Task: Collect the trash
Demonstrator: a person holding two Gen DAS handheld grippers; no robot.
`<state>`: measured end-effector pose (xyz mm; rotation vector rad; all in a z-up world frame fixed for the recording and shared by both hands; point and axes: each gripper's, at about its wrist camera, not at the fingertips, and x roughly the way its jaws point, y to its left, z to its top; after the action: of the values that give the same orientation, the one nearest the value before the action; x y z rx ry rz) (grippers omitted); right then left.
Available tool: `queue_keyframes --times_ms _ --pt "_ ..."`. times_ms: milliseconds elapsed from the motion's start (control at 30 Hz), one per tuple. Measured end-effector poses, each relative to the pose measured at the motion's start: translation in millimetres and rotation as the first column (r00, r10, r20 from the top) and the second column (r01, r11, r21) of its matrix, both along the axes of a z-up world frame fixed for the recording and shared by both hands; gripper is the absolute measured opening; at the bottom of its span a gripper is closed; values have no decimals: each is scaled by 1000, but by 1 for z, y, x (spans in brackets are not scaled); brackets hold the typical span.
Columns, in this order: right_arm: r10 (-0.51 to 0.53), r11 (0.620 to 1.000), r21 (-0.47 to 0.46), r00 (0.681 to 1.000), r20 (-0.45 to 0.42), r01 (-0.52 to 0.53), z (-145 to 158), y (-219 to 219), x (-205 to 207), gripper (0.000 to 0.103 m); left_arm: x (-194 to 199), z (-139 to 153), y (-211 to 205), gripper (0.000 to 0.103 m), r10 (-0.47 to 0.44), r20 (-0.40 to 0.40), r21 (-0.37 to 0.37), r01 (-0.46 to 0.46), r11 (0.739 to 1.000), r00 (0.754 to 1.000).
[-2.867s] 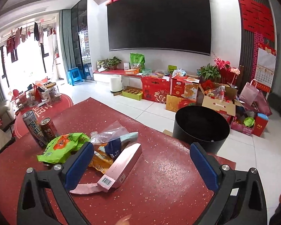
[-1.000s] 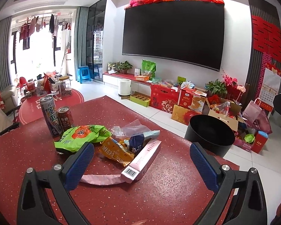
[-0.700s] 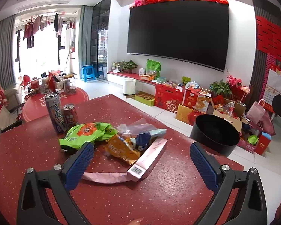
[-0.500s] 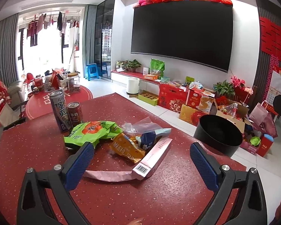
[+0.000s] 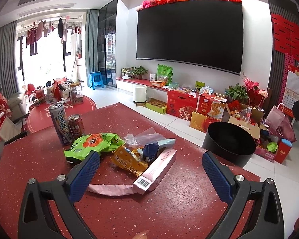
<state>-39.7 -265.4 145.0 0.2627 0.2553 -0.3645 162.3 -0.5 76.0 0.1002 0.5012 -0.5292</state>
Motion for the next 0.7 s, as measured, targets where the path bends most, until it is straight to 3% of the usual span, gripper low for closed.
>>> queue_keyframes --times_ms 700 --pt "-13 999 33 996 92 10 3 -35 -42 103 -39 14 -34 103 -3 41 29 2 1000 999"
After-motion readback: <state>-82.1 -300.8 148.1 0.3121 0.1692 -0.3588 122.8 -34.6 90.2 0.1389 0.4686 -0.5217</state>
